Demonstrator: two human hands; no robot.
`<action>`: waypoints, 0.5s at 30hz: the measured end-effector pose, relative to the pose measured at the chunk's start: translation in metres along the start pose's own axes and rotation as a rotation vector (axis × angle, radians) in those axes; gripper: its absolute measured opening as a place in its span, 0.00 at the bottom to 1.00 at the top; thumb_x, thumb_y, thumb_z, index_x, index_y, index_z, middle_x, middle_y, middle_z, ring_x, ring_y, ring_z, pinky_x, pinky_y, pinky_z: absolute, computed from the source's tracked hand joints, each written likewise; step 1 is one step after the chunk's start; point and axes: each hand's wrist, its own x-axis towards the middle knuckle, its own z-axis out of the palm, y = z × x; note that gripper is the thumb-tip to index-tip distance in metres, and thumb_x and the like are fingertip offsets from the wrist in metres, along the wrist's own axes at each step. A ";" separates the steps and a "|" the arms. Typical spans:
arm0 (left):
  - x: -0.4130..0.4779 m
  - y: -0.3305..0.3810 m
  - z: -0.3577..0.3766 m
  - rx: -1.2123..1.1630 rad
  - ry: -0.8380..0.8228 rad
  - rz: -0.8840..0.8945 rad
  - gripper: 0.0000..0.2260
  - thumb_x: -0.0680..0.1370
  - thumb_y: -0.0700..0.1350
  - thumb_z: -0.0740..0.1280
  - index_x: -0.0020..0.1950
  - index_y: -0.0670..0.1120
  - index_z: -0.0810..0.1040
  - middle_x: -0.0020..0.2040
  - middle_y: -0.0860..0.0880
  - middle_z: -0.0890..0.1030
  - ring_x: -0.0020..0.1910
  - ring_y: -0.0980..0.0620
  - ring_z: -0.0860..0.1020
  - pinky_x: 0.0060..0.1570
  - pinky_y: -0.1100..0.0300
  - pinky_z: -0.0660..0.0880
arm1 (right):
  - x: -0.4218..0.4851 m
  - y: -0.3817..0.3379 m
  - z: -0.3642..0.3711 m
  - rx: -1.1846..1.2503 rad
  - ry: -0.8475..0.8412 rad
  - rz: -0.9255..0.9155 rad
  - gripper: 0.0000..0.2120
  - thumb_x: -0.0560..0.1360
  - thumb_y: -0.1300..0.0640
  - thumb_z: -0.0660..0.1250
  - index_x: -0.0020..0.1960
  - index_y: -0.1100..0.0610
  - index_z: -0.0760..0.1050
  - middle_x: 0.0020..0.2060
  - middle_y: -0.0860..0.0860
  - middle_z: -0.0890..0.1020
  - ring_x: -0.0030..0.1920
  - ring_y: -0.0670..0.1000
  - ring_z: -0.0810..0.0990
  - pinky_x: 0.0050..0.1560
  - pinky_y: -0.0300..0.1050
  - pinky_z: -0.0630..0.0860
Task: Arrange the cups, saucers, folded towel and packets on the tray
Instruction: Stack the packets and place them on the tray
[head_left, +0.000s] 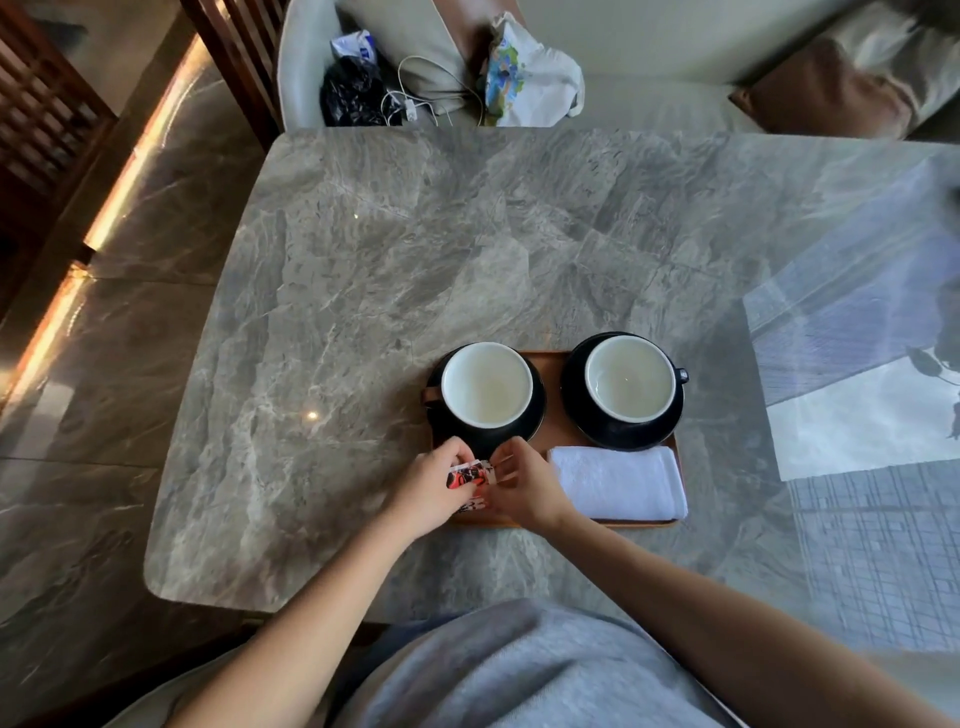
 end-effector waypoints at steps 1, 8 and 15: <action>0.000 -0.002 0.001 0.030 -0.002 0.019 0.09 0.70 0.41 0.69 0.48 0.49 0.74 0.45 0.51 0.81 0.45 0.50 0.78 0.45 0.54 0.75 | 0.000 0.002 0.002 0.003 0.005 0.001 0.15 0.69 0.61 0.72 0.53 0.60 0.70 0.42 0.49 0.79 0.43 0.49 0.79 0.47 0.47 0.78; -0.007 -0.017 0.002 0.372 -0.064 0.183 0.25 0.69 0.51 0.70 0.65 0.53 0.69 0.61 0.55 0.74 0.62 0.52 0.70 0.57 0.51 0.67 | 0.001 0.011 0.003 -0.004 0.030 -0.012 0.13 0.68 0.57 0.73 0.48 0.54 0.71 0.37 0.42 0.78 0.37 0.39 0.78 0.35 0.30 0.72; -0.007 -0.018 -0.002 0.486 -0.137 0.247 0.26 0.73 0.48 0.68 0.70 0.53 0.66 0.61 0.53 0.70 0.60 0.51 0.68 0.58 0.52 0.69 | -0.002 0.009 -0.010 -0.124 -0.104 0.050 0.09 0.73 0.62 0.65 0.53 0.59 0.76 0.40 0.49 0.81 0.42 0.48 0.80 0.45 0.44 0.79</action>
